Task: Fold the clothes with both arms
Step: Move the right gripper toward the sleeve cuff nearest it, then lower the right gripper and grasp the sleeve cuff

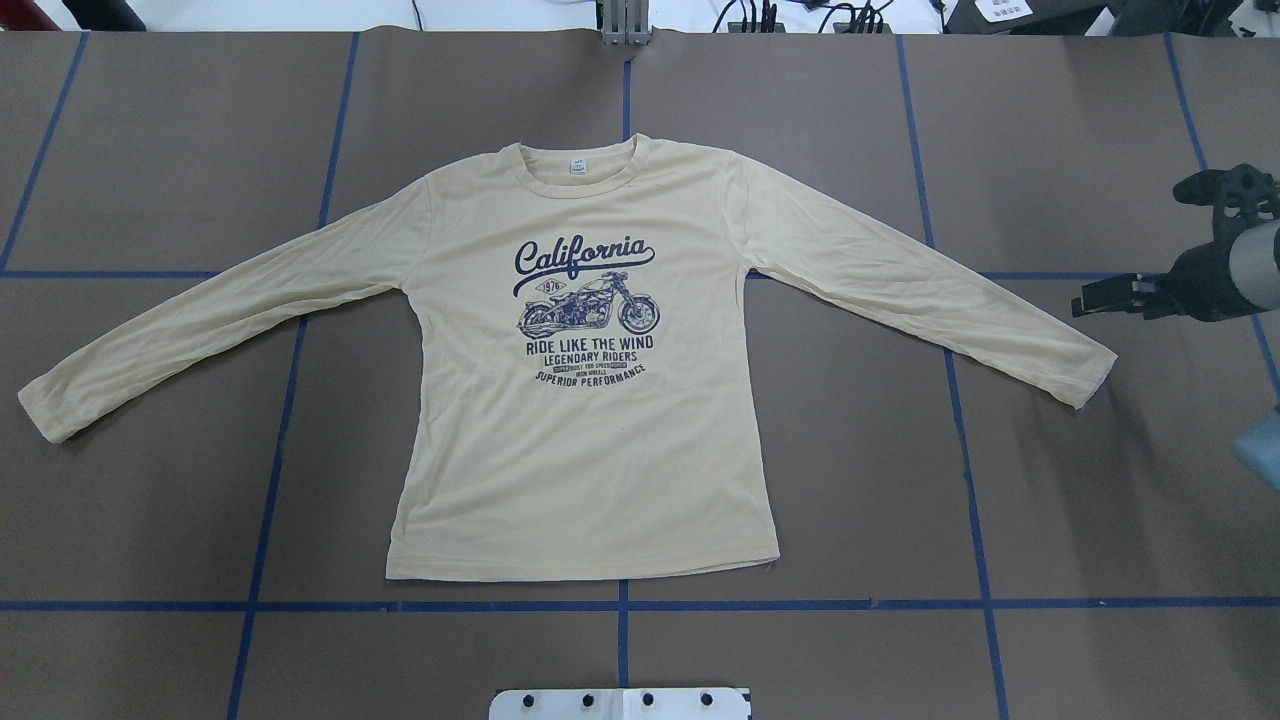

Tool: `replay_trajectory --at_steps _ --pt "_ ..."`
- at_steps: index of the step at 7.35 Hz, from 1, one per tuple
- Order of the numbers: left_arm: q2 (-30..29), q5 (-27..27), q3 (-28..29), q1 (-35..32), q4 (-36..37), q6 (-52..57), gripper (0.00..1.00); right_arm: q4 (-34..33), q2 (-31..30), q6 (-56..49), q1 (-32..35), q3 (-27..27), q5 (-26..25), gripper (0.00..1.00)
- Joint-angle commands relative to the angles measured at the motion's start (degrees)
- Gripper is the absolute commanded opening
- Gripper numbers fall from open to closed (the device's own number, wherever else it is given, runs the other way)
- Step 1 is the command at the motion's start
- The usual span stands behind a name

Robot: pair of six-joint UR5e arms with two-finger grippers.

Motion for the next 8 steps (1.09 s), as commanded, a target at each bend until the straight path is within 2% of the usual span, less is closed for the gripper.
replay_trajectory --at_steps 1,2,4,8 --pt "0.21 -0.01 0.00 0.00 0.00 0.00 1.00 3.17 -0.97 8.35 -6.46 0.17 -7.61 0.88" --pt "0.38 -0.01 0.09 0.00 0.00 0.09 1.00 3.17 -2.90 8.35 -6.90 1.13 -7.70 0.82" --pt "0.47 -0.10 0.35 0.00 0.00 0.09 1.00 3.17 -6.68 8.36 -7.95 4.12 -7.79 0.77" --pt "0.47 -0.01 0.53 0.00 0.00 0.17 1.00 3.09 -6.69 8.44 -11.21 3.87 -11.48 0.69"
